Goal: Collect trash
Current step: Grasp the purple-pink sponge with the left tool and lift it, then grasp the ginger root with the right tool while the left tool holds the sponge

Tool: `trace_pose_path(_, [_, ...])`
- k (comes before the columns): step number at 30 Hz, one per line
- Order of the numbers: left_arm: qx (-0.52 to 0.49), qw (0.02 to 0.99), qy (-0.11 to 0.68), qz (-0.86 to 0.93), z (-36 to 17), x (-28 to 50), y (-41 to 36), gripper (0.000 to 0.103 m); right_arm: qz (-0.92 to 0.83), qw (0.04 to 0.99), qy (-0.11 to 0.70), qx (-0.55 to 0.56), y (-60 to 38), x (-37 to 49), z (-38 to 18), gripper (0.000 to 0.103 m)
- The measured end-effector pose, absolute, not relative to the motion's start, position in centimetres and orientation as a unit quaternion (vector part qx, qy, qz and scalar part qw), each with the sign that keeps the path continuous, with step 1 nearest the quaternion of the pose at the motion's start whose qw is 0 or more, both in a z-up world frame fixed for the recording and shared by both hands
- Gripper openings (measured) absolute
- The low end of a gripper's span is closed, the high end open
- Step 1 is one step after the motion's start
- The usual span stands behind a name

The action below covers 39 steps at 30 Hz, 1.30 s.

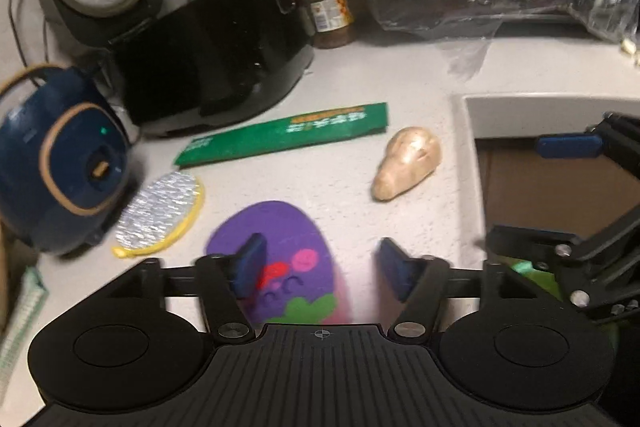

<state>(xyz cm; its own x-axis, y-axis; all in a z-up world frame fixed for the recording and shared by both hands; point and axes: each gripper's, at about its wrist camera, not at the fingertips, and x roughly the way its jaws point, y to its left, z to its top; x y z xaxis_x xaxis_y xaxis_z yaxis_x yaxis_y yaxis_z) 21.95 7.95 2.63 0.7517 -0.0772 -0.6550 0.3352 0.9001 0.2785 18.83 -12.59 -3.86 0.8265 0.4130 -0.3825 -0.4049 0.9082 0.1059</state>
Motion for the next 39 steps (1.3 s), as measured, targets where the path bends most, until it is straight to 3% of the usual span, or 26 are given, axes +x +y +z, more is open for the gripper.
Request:
trace_pose_path(8, [0.178,0.927,0.327,-0.037,2.4,21.8,10.2,0.072,0.214,0.954,0.207,0.027,-13.5,19.7,-4.1,0.096])
trace_pose_path(13, [0.101,0.925,0.365,-0.034,1.8,23.2,12.1,0.072,0.227,0.950,0.211,0.024,-13.0,19.7,-4.5,0.096])
trace_pose_path(17, [0.067,0.934,0.351,-0.029,2.1,23.7,13.3,0.068,0.224,0.952,0.209,0.017,-13.0,19.7,-4.4,0.096])
trace_pose_path(24, [0.002,0.943,0.330,-0.042,3.7,18.3,14.1,0.065,0.229,0.956,0.180,-0.022,-11.7,20.3,-3.2,0.096])
trace_pose_path(30, [-0.080,0.962,0.260,-0.018,2.9,12.5,14.5,0.065,0.242,0.952,0.184,-0.025,-9.8,23.1,-2.5,0.096])
trace_pose_path(39, [-0.130,0.978,0.163,-0.032,2.7,12.7,15.0,0.065,0.237,0.949,0.189,-0.082,-6.5,24.2,-2.9,0.096])
